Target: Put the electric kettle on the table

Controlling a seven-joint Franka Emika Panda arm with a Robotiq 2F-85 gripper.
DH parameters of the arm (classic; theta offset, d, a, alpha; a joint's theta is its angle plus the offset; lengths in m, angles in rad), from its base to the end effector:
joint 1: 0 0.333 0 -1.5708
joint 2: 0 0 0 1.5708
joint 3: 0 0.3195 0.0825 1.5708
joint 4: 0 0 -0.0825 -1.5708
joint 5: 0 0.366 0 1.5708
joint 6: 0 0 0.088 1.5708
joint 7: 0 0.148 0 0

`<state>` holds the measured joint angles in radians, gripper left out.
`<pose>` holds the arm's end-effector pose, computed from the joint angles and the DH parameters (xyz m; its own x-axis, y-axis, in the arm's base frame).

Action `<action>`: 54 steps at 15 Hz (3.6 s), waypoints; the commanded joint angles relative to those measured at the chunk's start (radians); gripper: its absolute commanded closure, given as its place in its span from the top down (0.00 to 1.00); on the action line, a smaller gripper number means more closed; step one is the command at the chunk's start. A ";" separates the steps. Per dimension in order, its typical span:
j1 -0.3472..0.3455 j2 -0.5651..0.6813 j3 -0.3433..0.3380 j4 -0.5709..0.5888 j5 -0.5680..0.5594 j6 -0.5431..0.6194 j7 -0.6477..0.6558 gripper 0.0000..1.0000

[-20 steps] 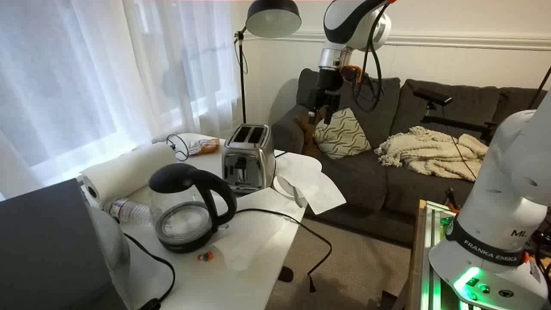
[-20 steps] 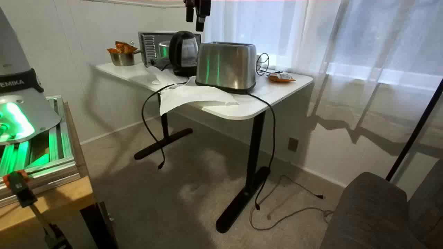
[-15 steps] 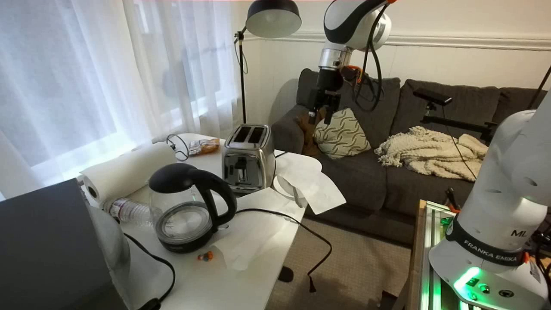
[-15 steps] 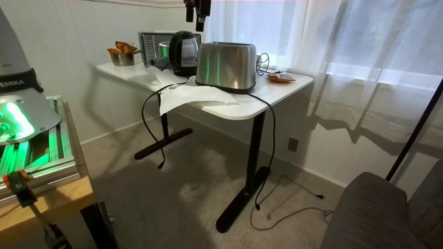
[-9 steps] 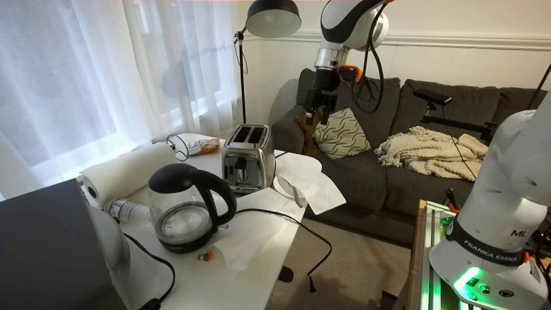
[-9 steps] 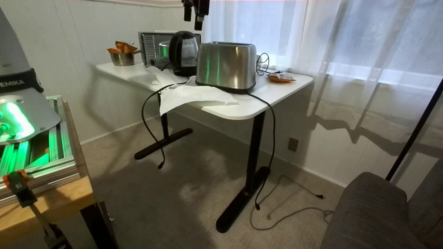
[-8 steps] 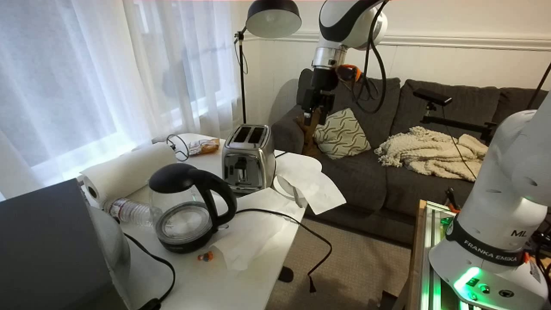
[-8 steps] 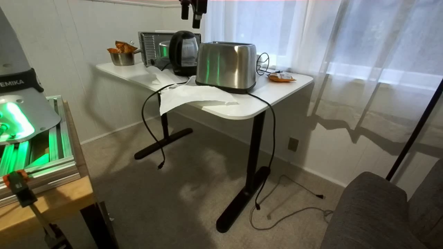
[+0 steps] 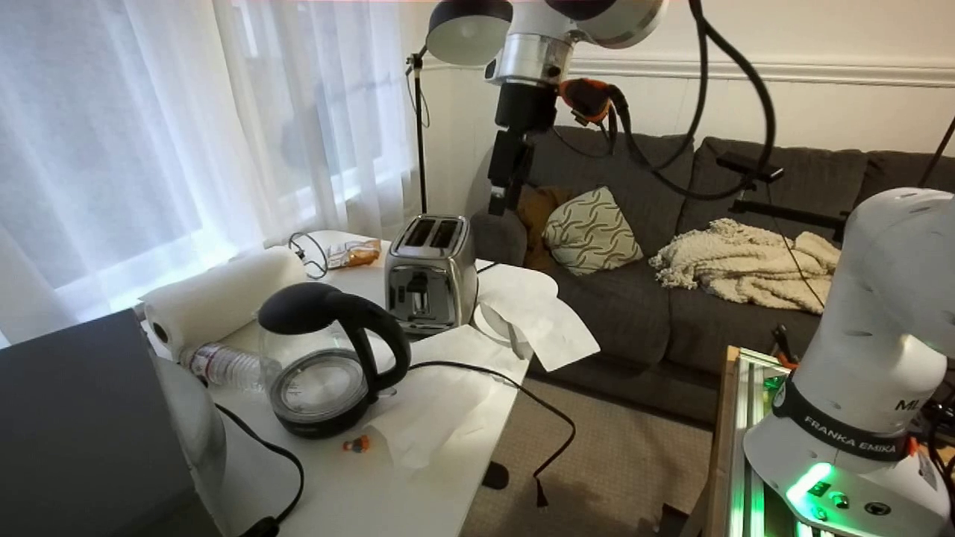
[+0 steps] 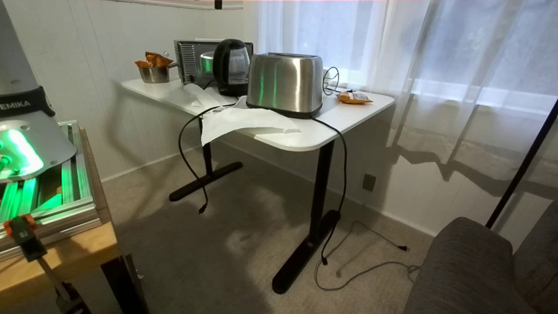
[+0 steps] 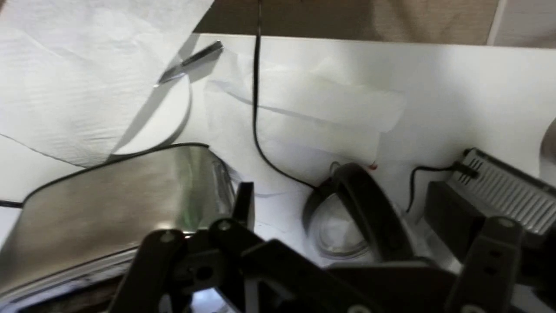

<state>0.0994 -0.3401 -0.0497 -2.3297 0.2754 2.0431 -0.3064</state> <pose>0.4345 0.0459 0.4486 0.9685 0.2216 0.1134 0.2432 -0.9395 -0.2413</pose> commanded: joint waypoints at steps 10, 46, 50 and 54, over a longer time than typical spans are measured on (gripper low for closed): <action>0.158 -0.039 0.102 -0.027 0.049 -0.026 -0.150 1.00; 0.152 0.535 0.220 0.262 -0.487 0.402 0.146 0.90; 0.157 0.568 0.220 0.299 -0.496 0.407 0.185 0.56; 0.164 0.603 0.218 0.336 -0.502 0.407 0.221 0.43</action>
<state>0.2577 0.2274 0.1653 -2.0327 -0.1866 2.4398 -0.1408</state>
